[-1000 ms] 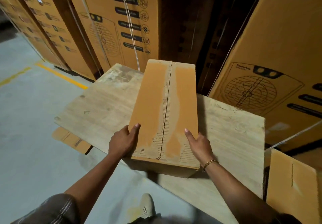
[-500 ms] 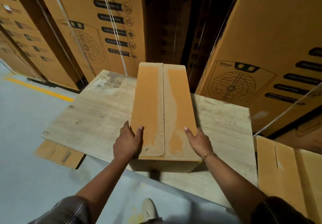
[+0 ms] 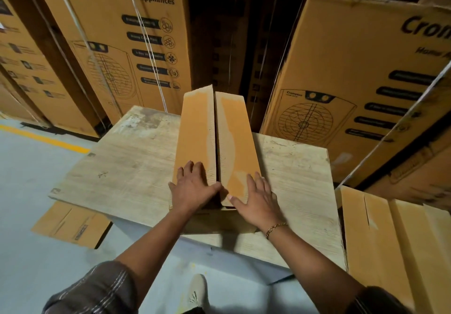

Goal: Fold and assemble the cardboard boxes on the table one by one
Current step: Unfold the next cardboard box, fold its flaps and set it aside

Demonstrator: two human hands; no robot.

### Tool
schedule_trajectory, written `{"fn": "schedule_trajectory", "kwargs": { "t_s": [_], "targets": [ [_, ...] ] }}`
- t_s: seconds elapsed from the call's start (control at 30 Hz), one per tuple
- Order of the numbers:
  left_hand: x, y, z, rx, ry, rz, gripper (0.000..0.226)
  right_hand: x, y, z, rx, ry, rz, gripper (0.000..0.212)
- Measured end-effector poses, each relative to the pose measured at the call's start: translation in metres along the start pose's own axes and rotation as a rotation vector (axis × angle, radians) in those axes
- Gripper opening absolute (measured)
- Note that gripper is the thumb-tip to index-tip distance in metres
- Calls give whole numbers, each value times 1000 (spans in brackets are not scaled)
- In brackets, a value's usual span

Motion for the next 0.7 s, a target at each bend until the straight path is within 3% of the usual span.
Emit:
{"fn": "schedule_trajectory", "kwargs": {
  "t_s": [0.13,0.2,0.23,0.3,0.4,0.57,0.63,0.7],
  "targets": [
    [44,-28,-2,4,-115,-559,83,-3,-17,4,38,-44,-38,109],
    [68,-53,-3,57,-153,-810,49,-8,-21,8,40,-69,-77,113],
    [79,-69,-5,108,-148,-884,33,-10,-22,9,36,-83,-91,112],
    [94,-105,-4,210,-88,-929,26,-11,-24,12,35,-103,-106,107],
    [95,-147,4,299,71,-737,44,-6,-26,14,36,-97,-78,97],
    [67,-146,9,226,241,114,69,7,-23,11,44,-46,5,88],
    [46,-130,10,114,208,282,71,18,-27,9,86,13,21,80],
    [24,-111,9,15,97,271,69,32,-29,4,124,86,9,70]
  ]
}}
Point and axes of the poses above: each hand's wrist, its own z-axis towards the middle knuckle, its own x-axis out of the back of the hand, y = z × x, the point moved 5 cm from there along z, towards the middle knuckle, and after that the axes turned 9 degrees about x, right-handed, at the moved point
